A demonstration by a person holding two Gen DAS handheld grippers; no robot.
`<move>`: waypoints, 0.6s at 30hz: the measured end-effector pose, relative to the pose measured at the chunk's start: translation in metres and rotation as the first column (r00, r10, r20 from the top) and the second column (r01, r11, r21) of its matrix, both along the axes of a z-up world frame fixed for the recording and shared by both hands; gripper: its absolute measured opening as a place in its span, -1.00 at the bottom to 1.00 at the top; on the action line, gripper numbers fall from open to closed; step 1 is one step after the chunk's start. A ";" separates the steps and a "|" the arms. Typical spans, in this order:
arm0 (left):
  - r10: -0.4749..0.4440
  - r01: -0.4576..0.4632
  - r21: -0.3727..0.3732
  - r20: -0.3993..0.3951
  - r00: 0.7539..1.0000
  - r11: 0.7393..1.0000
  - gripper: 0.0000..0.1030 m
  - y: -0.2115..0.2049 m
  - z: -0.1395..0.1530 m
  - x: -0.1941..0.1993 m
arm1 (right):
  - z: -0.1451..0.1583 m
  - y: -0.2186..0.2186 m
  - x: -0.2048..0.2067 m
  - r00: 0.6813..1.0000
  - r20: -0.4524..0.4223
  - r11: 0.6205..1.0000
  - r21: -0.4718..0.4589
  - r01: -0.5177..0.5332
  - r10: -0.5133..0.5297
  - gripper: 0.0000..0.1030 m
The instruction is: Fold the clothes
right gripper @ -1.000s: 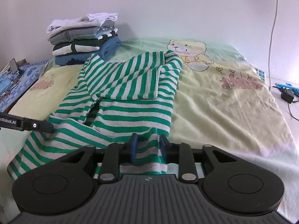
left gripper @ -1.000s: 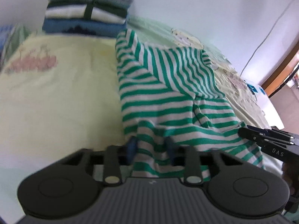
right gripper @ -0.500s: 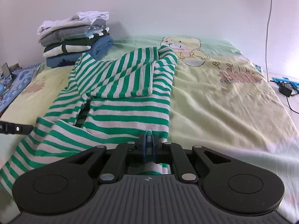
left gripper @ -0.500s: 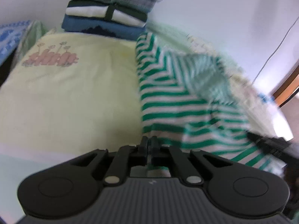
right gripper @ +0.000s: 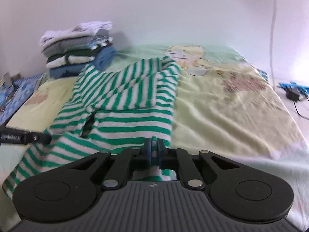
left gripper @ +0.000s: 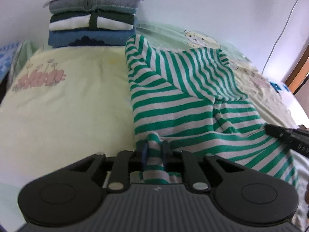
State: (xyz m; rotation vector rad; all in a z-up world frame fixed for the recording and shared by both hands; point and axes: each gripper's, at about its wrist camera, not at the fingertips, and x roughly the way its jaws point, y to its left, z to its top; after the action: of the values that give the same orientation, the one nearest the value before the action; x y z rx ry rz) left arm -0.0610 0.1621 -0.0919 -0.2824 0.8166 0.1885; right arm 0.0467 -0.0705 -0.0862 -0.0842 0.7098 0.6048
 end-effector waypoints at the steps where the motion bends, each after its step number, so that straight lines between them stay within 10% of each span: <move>1: 0.003 -0.003 0.018 0.001 1.000 1.000 -0.77 -0.001 -0.001 -0.001 | -0.005 0.000 0.003 1.000 -0.019 1.000 -0.007 0.006 -0.006 -0.89; 8: -0.022 0.023 0.097 -0.010 1.000 0.995 -0.63 -0.005 0.002 0.003 | 0.003 -0.011 0.000 0.999 -0.023 0.999 0.032 0.023 -0.022 -0.60; 18: -0.044 0.044 -0.024 -0.029 0.999 0.999 -0.23 0.002 0.024 -0.074 | 0.010 -0.050 -0.048 0.991 -0.130 0.996 0.081 -0.024 0.035 -0.27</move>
State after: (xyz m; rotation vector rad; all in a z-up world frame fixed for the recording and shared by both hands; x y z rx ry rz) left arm -0.1351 0.1645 -0.0679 -0.2839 0.8539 0.1421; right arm -0.0013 -0.1200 -0.0764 0.0189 0.8126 0.6705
